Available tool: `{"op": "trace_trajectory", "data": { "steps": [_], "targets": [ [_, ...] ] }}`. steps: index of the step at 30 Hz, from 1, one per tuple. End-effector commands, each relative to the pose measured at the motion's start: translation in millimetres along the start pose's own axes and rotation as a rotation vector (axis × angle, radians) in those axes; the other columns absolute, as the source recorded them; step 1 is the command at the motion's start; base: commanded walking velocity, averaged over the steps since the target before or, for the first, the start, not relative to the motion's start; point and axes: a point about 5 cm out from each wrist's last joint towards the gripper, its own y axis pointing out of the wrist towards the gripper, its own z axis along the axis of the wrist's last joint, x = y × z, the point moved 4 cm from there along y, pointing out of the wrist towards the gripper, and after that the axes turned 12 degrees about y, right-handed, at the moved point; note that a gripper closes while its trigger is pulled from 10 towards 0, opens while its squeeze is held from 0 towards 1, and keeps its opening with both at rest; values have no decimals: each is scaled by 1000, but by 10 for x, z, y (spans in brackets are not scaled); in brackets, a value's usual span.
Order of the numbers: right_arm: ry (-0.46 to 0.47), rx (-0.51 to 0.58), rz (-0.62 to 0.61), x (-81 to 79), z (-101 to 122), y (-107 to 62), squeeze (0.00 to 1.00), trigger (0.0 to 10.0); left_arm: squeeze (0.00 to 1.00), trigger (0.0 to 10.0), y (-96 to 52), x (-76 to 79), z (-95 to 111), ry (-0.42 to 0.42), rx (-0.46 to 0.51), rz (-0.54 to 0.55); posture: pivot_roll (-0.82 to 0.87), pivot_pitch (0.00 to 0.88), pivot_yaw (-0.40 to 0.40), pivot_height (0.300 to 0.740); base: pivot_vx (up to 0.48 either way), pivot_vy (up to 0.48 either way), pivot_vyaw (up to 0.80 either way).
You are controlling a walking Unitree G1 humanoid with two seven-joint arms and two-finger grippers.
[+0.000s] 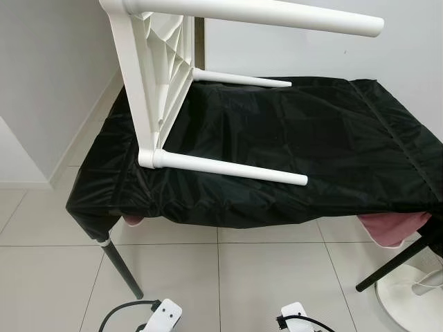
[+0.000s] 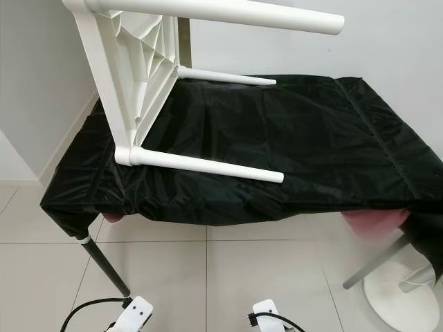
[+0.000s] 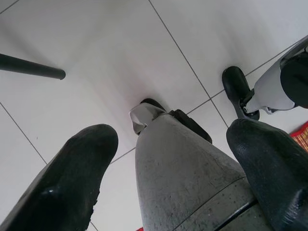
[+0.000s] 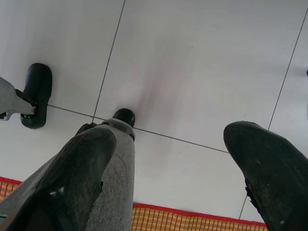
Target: Building children table
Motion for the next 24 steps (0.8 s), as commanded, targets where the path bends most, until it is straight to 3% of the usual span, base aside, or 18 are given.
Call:
{"op": "trace_trajectory", "data": {
  "steps": [1,24],
  "targets": [
    [-8,-27,-4,5,-79,-13,0,10000,0,10000,-16,-29,-149,-6,-72,111,-24,0,4,740,0,0,0],
    [-18,-32,-3,19,-93,-17,0,10000,0,10000,-10,-8,-141,-21,-69,107,-14,0,-8,740,0,0,0]
  ]
}}
